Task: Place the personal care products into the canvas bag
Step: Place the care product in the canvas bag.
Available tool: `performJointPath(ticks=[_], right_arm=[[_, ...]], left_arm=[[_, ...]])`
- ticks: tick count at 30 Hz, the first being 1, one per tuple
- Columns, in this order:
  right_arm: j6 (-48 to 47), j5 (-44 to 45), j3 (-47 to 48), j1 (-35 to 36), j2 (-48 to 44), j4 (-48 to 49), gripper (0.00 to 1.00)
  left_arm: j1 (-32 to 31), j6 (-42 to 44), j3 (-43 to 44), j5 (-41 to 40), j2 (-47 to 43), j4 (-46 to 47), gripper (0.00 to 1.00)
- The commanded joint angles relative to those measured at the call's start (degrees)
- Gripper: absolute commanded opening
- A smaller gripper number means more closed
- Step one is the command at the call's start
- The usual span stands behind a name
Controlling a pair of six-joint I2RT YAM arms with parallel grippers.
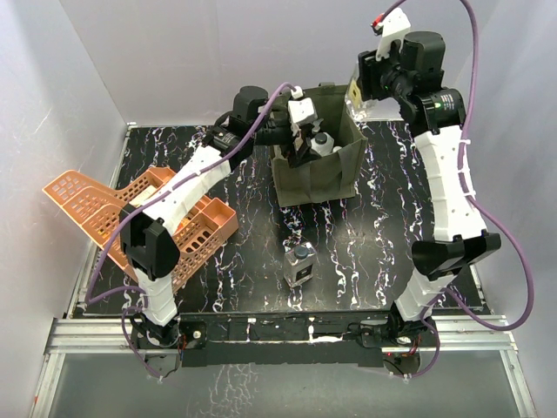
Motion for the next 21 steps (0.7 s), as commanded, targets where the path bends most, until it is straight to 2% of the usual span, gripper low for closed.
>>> performJointPath(ticks=[1, 9, 15, 21], right_arm=[[0.40, 1.00, 7.99, 2.44, -1.48, 15.65, 0.08], [0.08, 0.18, 9.73, 7.46, -0.83, 17.88, 0.08], [2.31, -1.34, 5.12, 8.26, -0.78, 18.23, 0.08], [0.43, 0.07, -2.36, 8.17, -1.75, 21.22, 0.08]], left_arm=[[-0.58, 2.67, 1.79, 3.49, -1.25, -2.89, 0.83], [-0.59, 4.22, 1.87, 4.40, -0.81, -5.07, 0.74], [-0.59, 5.22, 1.46, 4.58, -0.85, -5.77, 0.65], [-0.59, 6.88, -0.34, 4.66, -1.47, -6.17, 0.55]])
